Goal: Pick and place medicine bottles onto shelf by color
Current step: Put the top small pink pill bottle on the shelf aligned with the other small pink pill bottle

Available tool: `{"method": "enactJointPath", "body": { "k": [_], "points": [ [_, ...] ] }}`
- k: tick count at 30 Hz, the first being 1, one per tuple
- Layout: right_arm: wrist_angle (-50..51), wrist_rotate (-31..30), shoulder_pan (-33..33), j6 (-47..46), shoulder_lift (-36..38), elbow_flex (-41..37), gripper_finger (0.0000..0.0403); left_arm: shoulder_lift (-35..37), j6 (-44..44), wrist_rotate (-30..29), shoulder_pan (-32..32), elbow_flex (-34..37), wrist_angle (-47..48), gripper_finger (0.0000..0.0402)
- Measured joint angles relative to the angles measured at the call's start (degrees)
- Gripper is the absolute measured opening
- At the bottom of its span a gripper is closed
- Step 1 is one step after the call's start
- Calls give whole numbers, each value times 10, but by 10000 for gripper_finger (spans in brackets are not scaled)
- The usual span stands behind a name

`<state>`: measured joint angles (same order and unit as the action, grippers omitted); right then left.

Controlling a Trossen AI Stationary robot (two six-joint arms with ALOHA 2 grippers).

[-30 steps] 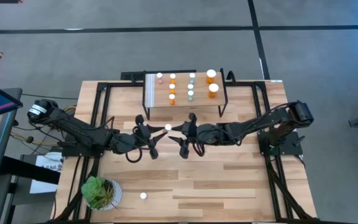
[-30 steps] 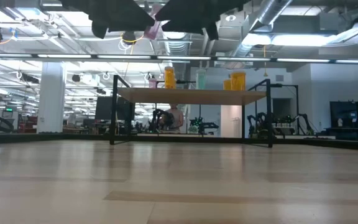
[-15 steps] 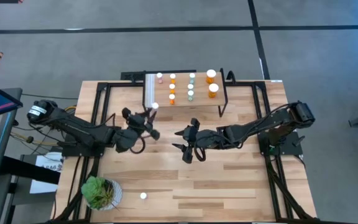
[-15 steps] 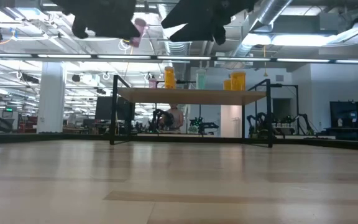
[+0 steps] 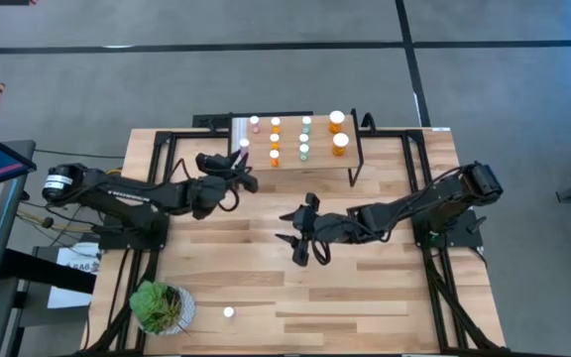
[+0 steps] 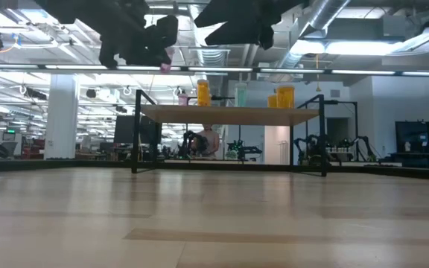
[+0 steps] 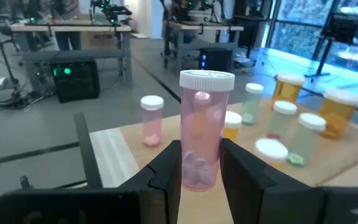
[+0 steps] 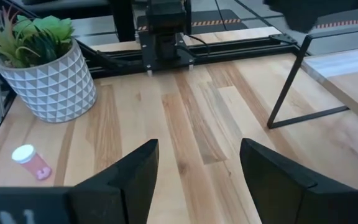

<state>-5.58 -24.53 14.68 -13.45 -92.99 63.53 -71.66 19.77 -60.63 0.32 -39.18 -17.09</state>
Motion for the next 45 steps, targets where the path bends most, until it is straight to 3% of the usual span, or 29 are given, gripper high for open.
{"method": "enactJointPath", "body": {
  "k": [3, 12, 20, 25, 37, 45],
  "points": [
    [0, 0, 2, 0, 0, 0, 249, -24, -17, -2, 6, 1, -31, 84],
    [8, 0, 12, -1, 0, 0, 249, -140, -137, -26, 8, 1, -239, 84],
    [9, 0, 19, -1, 0, 0, 249, -149, -108, -54, 24, 1, -212, 84],
    [9, -1, 22, -2, 0, 0, 249, -148, -94, -27, 37, 6, -197, 84],
    [6, -11, 22, -2, 0, 0, 249, -148, -93, 76, 64, 105, -358, 84],
    [4, -11, 22, -1, 0, 0, 249, -148, -115, 113, 69, 113, -396, 84]
  ]
}}
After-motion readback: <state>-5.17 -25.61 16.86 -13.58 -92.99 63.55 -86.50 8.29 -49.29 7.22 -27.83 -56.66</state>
